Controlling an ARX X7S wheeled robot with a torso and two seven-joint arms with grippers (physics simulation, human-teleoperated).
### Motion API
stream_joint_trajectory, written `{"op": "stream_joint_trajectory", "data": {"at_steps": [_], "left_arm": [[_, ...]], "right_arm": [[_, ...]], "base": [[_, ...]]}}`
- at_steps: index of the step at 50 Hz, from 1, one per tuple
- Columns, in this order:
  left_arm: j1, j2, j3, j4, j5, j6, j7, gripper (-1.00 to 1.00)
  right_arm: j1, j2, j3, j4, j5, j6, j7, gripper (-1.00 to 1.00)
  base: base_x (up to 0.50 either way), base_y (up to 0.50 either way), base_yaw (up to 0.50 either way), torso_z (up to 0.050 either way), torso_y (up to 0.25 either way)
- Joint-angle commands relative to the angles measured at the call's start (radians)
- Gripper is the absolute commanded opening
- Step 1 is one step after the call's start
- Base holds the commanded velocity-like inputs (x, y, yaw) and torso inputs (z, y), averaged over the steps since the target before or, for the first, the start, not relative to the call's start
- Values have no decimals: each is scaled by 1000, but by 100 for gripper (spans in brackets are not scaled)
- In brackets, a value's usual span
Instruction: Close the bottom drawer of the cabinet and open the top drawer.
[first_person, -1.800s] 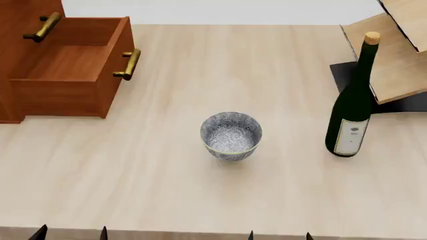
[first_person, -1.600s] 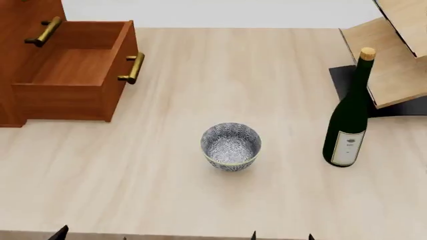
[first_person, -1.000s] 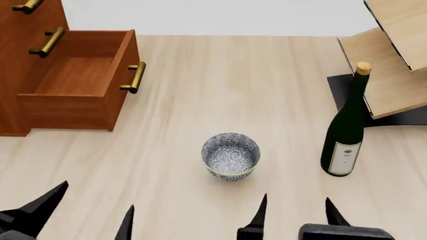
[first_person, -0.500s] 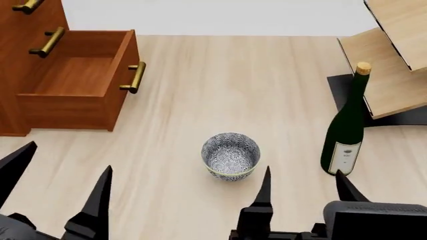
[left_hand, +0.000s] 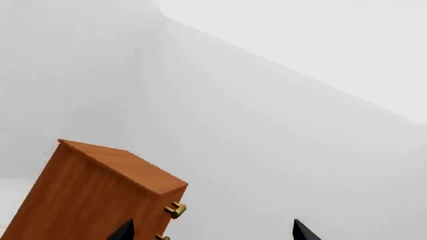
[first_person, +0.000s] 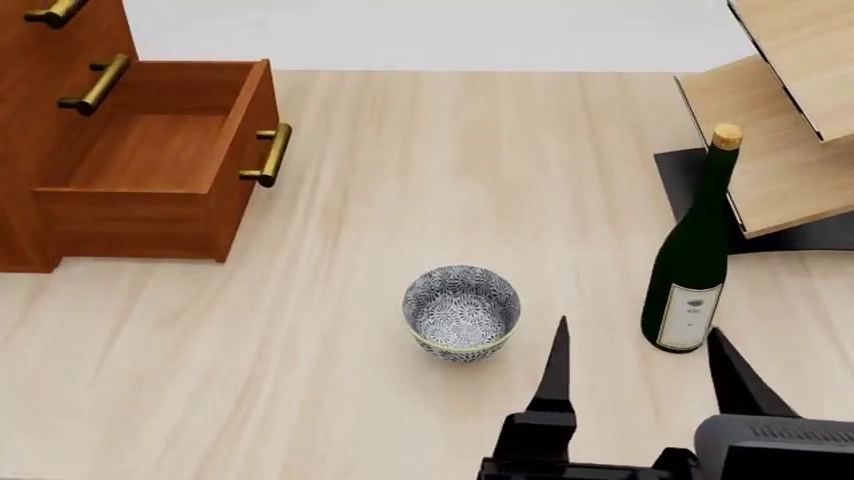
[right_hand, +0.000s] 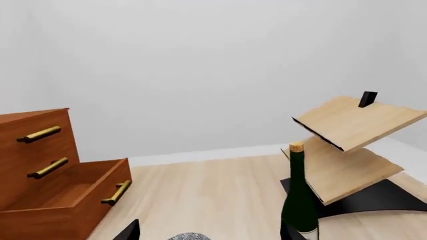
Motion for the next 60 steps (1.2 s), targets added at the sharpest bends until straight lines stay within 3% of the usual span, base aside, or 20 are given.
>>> {"op": "stream_joint_trajectory", "data": {"at_steps": [1, 5, 7, 8, 9, 11, 16, 26, 55, 60], "left_arm": [[-6, 110, -326, -39, -113, 236, -32, 100], [0, 123, -337, -22, -98, 268, -31, 100], [3, 168, -353, -42, -29, 332, -20, 100], [-2, 146, -337, -37, -12, 300, -57, 100], [6, 175, -330, -48, 31, 359, -11, 100], [1, 144, -330, -26, -15, 337, -51, 100], [23, 166, -320, -41, 1, 398, 9, 100], [33, 118, -296, -28, -54, 384, -30, 100], [81, 112, -252, -36, -58, 441, 15, 100], [70, 87, -248, -27, -73, 427, -19, 100]], "right_arm": [[-21, 13, 8, -6, 3, -38, 11, 100], [-15, 19, -1, -4, -3, -42, 20, 100], [-16, 25, -21, -3, -14, -49, 26, 100], [-16, 26, -24, -2, -14, -50, 26, 100], [-16, 31, -31, 3, -21, -58, 26, 100], [-21, 35, -38, 5, -30, -74, 28, 100], [-26, 55, -75, -14, -58, -93, 38, 100], [-51, 106, -190, -17, -144, -144, 62, 100], [-44, 123, -166, -42, -68, -137, 82, 100], [-49, 123, -162, -33, -56, -151, 81, 100]], "base": [[0, 0, 0, 0, 0], [0, 0, 0, 0, 0], [0, 0, 0, 0, 0], [0, 0, 0, 0, 0], [0, 0, 0, 0, 0], [0, 0, 0, 0, 0], [0, 0, 0, 0, 0], [0, 110, 0, 0, 0], [47, 365, 0, 0, 0], [138, 321, 0, 0, 0]]}}
